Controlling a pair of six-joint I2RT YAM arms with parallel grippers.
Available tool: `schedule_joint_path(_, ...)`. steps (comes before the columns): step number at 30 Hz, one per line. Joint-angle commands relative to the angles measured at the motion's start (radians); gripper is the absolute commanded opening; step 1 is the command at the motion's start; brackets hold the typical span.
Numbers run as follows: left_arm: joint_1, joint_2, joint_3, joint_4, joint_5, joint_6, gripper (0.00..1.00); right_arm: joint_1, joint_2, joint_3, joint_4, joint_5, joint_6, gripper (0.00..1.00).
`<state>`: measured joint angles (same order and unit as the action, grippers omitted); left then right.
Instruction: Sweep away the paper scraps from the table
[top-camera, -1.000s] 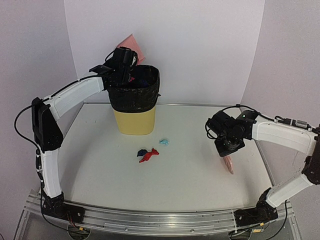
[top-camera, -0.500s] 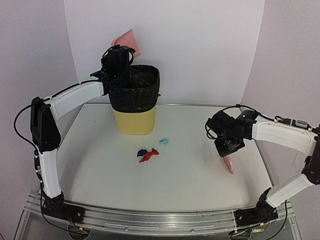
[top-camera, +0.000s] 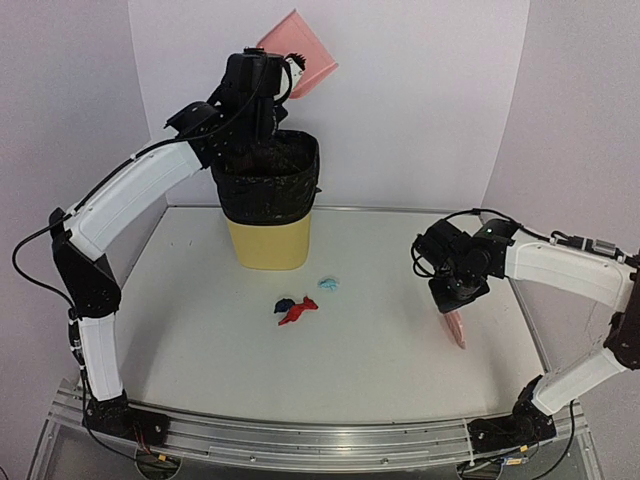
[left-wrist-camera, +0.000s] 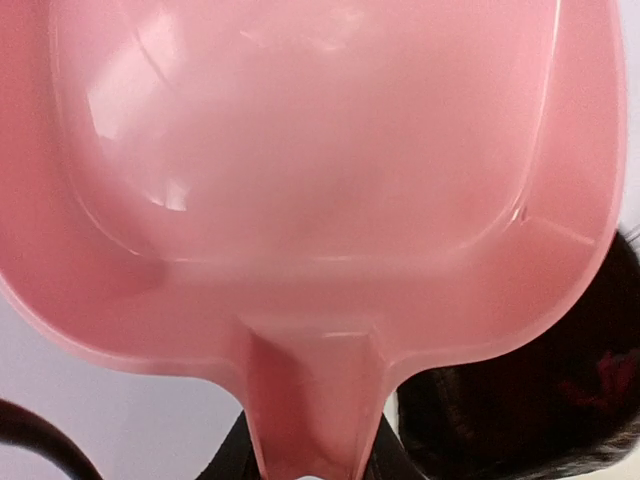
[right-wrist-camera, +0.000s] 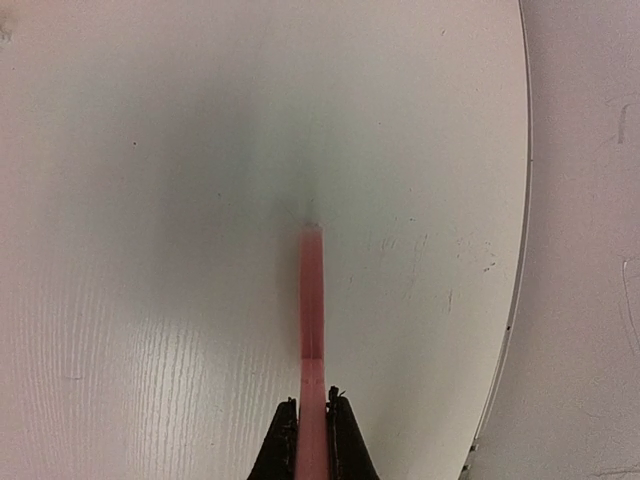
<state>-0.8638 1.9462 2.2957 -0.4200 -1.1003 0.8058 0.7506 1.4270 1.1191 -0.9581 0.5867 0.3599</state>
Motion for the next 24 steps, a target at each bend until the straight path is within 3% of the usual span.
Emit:
schedule_joint_path(1, -0.049, -0.07, 0.157, -0.472, 0.441, -0.465, 0.04, -0.005, -0.051, 0.015, 0.001, -0.027, 0.006, 0.0)
schedule_joint_path(4, -0.049, -0.128, 0.074, -0.476, 0.669, -0.575, 0.04, -0.005, -0.068, 0.008, 0.0, -0.041, 0.013, 0.0)
schedule_joint_path(11, -0.051, -0.139, 0.006, -0.537, 1.002, -0.747, 0.0, -0.005, -0.112, -0.01, 0.0, -0.058, 0.031, 0.0)
schedule_joint_path(16, -0.057, -0.175, -0.174, -0.496, 1.081, -0.823, 0.0, -0.005, -0.135, -0.018, 0.0, -0.059, 0.039, 0.0)
schedule_joint_path(24, -0.154, -0.249, -0.453, -0.47, 1.041, -0.941, 0.0, -0.005, -0.166, -0.025, 0.001, -0.037, 0.031, 0.0)
